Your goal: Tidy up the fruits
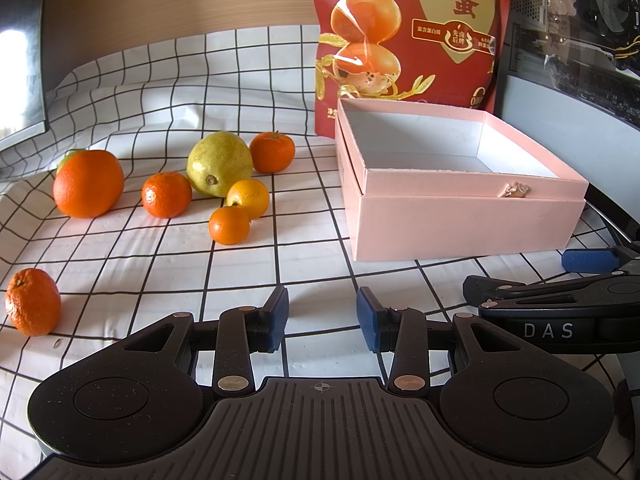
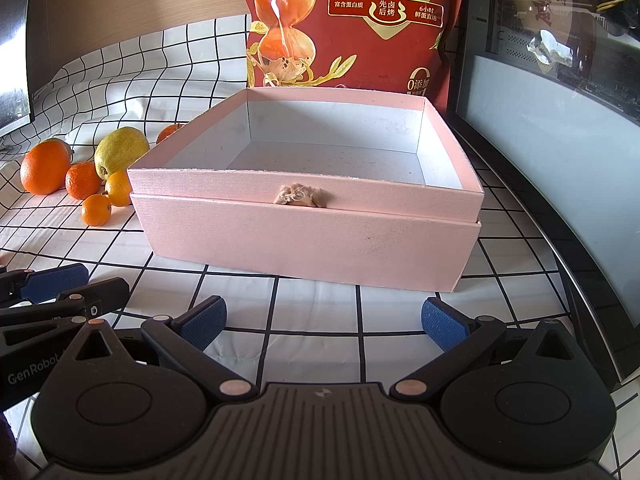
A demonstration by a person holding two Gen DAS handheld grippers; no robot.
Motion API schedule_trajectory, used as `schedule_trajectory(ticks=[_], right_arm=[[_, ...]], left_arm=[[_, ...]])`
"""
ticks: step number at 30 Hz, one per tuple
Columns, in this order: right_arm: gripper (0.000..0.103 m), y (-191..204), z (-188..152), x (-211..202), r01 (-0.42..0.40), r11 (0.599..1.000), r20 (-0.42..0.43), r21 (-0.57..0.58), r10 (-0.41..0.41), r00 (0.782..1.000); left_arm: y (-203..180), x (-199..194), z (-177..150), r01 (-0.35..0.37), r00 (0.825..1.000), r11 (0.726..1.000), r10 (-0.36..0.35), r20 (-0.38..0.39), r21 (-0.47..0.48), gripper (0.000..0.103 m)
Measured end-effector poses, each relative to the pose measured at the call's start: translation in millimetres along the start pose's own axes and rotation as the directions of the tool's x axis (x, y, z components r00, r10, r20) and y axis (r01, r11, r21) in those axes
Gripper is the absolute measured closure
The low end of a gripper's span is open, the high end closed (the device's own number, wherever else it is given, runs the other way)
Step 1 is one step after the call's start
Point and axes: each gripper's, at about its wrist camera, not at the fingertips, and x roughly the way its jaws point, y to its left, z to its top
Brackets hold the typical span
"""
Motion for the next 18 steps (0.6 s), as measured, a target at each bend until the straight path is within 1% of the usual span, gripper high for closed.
schedule_trajectory(ticks=[14, 16, 17, 18], right_arm=[[0.000, -0.5, -1.9, -0.8, -0.003, 1.000, 0.000, 0.002, 0.003, 1.000], [0.000, -1.6, -0.6, -2.2, -0.016, 1.000, -0.023, -0.007, 0.016, 1.000], [0.000, -2.5, 1.8, -2.2, -0.025, 1.000, -0.047, -0.012, 0.024, 0.999], [0.000, -4.1, 2.2, -1.1, -0.025, 1.000, -0.064, -0.014, 0.024, 0.998]], left_arm=[[1.9, 1.3, 1.1, 0.006, 1.000, 1.000, -0.006, 0.001, -0.008, 0.061], [3.5, -0.2, 0.1, 0.019, 1.000, 1.000, -0.019, 0.001, -0.005, 0.061], [4.5, -1.4, -1.2, 0.036, 0.999, 0.999, -0.036, -0.001, 0.005, 0.061], [9.1, -3.4, -0.2, 0.073, 0.997, 0.997, -0.073, -0.018, 0.014, 0.061]])
